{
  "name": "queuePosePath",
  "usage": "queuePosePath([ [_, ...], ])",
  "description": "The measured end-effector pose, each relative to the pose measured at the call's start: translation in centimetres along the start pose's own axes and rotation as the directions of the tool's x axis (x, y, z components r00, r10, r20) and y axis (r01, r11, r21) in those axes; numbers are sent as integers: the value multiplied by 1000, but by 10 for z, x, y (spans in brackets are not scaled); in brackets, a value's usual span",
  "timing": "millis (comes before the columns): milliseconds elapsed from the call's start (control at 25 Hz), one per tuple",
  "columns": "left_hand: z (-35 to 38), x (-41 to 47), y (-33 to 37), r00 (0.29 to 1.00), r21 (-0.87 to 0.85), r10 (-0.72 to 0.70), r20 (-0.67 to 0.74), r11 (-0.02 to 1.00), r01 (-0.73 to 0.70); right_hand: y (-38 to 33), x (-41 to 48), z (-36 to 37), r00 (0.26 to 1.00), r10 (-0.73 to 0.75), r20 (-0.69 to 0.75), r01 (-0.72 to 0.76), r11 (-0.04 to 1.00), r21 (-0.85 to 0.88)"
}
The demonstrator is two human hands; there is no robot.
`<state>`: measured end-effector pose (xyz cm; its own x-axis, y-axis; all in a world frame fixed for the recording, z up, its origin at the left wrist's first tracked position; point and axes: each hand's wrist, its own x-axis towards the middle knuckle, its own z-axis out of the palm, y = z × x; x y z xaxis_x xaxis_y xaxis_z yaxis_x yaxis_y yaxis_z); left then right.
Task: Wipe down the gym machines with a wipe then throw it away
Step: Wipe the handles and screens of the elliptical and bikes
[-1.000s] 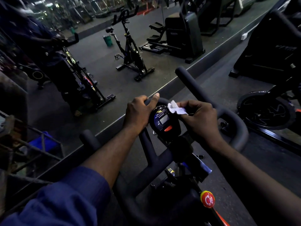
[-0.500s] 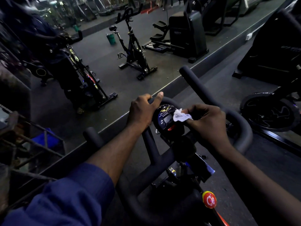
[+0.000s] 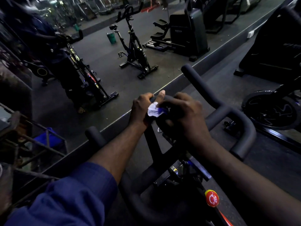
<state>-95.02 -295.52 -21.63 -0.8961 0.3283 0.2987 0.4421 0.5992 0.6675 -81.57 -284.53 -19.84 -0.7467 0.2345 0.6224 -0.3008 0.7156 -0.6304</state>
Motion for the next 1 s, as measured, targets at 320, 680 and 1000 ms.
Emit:
queuePosePath([
  [320, 4, 0, -1, 999, 25, -31, -36, 999, 32, 52, -89, -18, 990, 134, -38, -130, 987, 90],
  [680, 2, 0, 0, 998, 34, -40, -39, 999, 41, 48, -90, -14, 989, 151, -9, -150, 986, 75],
  [1000, 2, 0, 0, 998, 48, -41, -55, 998, 44, 23, -43, -3, 981, 136, -141, -118, 985, 127],
])
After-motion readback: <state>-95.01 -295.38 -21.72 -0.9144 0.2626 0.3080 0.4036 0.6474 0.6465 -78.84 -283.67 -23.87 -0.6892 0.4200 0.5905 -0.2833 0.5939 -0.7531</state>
